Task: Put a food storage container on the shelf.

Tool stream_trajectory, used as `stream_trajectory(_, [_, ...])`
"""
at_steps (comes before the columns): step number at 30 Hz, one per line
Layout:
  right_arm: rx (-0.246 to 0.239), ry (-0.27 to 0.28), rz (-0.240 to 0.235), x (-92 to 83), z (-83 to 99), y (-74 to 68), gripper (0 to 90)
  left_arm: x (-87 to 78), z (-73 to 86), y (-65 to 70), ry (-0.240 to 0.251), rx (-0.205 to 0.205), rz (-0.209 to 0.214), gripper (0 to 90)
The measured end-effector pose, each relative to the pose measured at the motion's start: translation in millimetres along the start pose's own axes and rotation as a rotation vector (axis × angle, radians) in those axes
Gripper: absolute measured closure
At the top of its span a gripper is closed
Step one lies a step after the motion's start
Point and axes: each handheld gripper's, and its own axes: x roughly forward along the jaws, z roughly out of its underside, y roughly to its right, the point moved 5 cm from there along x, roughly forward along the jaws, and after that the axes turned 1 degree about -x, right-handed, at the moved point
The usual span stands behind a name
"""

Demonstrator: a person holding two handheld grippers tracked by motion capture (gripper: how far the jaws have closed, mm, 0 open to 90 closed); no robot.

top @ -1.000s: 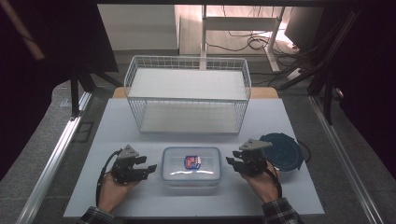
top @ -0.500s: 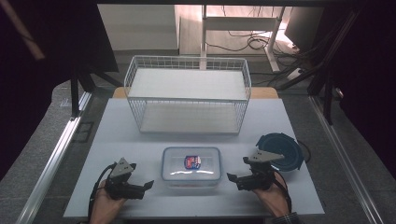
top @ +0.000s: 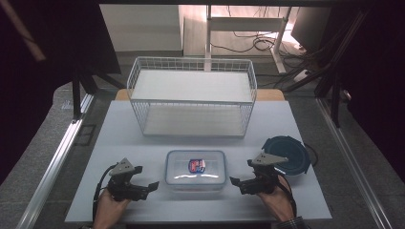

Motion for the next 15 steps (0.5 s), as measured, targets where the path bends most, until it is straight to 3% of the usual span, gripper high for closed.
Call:
stream_trajectory(5, [0.006,-0.013,-0.007,3.5,-4.8,-5.1,3.5,6.6,-7.6,4.0,-0.005,-0.005,0.049,5.6])
stream_trajectory(15, [0.022,-0.07,-0.03,13.8,-13.6,-13.8,0.8,16.7,-29.8,12.9,-0.021,0.018,0.068,4.2])
